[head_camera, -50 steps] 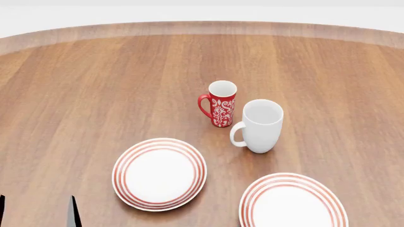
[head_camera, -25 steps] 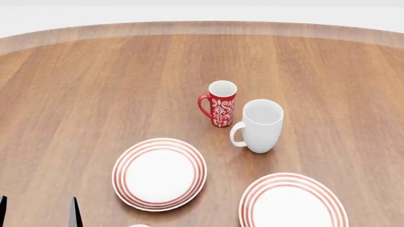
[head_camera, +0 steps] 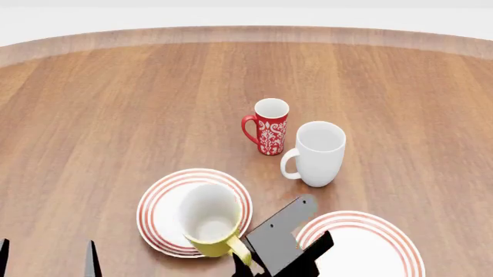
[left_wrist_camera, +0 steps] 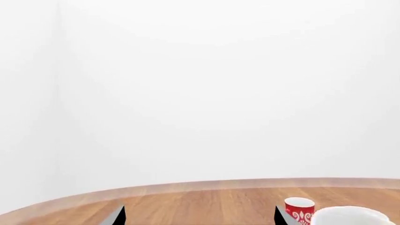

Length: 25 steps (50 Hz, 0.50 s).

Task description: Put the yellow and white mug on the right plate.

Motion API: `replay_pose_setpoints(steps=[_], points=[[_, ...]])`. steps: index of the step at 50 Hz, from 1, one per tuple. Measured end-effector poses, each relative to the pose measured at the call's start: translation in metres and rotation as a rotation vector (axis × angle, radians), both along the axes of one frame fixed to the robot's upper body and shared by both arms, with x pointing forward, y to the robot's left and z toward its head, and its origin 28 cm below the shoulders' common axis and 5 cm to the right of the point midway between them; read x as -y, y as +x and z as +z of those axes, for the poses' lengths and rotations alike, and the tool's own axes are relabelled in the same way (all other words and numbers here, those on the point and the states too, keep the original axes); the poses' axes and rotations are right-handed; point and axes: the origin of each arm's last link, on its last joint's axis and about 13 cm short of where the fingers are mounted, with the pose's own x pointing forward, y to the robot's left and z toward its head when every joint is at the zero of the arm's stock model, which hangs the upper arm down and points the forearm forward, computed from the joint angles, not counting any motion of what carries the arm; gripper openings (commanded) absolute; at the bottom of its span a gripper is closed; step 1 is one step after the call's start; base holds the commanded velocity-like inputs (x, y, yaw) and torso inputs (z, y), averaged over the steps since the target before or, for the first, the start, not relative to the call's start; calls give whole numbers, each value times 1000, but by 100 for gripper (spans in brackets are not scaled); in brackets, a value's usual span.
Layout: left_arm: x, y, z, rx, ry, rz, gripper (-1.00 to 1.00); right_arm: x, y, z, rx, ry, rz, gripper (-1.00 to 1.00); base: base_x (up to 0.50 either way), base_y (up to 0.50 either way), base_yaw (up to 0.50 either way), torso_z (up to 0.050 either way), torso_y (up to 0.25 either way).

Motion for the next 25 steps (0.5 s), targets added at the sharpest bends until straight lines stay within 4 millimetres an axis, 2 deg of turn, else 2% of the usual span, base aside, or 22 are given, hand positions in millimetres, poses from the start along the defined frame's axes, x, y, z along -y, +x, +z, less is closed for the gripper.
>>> replay_pose_setpoints(steps=[13,25], points=[[0,1,0,-3,1,2,100,53,10,49,99,-25,-165,-100,0,0,0,0,0],[1,1,0,-8,7,-2,100,97,9,71,147,-64,-338,-100,0,0,0,0,0]])
